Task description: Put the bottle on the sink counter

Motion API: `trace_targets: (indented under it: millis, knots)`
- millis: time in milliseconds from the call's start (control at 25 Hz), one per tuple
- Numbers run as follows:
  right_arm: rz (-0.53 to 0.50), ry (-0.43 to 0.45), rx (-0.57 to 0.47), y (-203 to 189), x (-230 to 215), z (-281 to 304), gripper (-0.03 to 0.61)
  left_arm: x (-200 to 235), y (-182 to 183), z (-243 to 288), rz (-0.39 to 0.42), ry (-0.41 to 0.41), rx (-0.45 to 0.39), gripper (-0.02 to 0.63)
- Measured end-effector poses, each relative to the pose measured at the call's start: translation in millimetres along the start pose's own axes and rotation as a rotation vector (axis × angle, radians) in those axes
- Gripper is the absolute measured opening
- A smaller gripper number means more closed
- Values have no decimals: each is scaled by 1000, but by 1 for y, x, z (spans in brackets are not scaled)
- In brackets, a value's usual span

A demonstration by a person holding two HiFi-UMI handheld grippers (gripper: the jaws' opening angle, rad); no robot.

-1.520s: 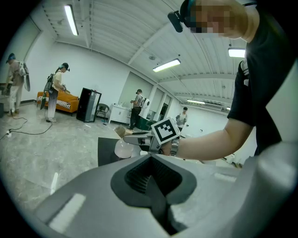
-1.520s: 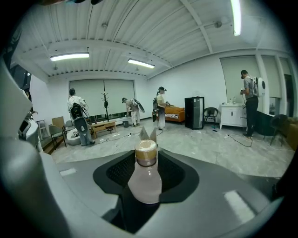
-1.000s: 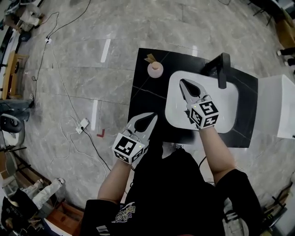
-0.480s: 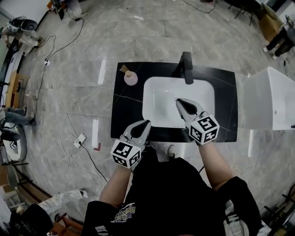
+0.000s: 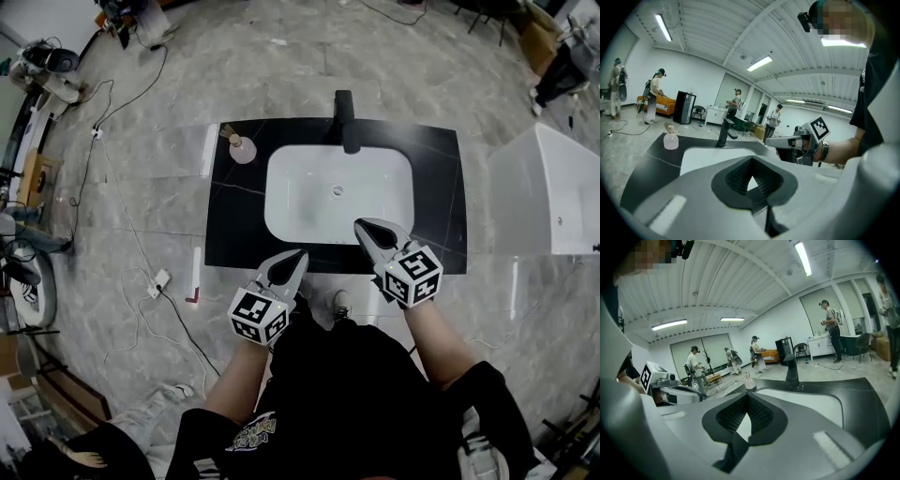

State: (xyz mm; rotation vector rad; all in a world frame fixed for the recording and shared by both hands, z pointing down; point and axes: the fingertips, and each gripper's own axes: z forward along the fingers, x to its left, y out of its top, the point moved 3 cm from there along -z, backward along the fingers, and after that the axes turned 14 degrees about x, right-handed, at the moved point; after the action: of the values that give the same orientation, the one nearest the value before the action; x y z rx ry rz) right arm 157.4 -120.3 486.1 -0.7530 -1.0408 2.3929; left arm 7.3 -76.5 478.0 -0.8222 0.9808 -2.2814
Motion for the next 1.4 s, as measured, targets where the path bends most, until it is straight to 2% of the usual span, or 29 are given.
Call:
trace_targets:
  millis: [360, 640, 1120, 1400]
  knots:
    - [-15, 50, 0, -15, 9, -25, 28, -32, -11, -13, -10, 49, -19, 0]
    - [-33, 64, 2, -18, 44, -20, 28, -21, -21, -35, -25, 54, -25, 0]
    - [7, 16, -26, -23, 128, 3, 28, 11, -31, -91, 55, -21, -12, 0]
    - [23, -30, -44, -29, 161, 3, 28, 16, -36, -113, 93, -71, -16, 0]
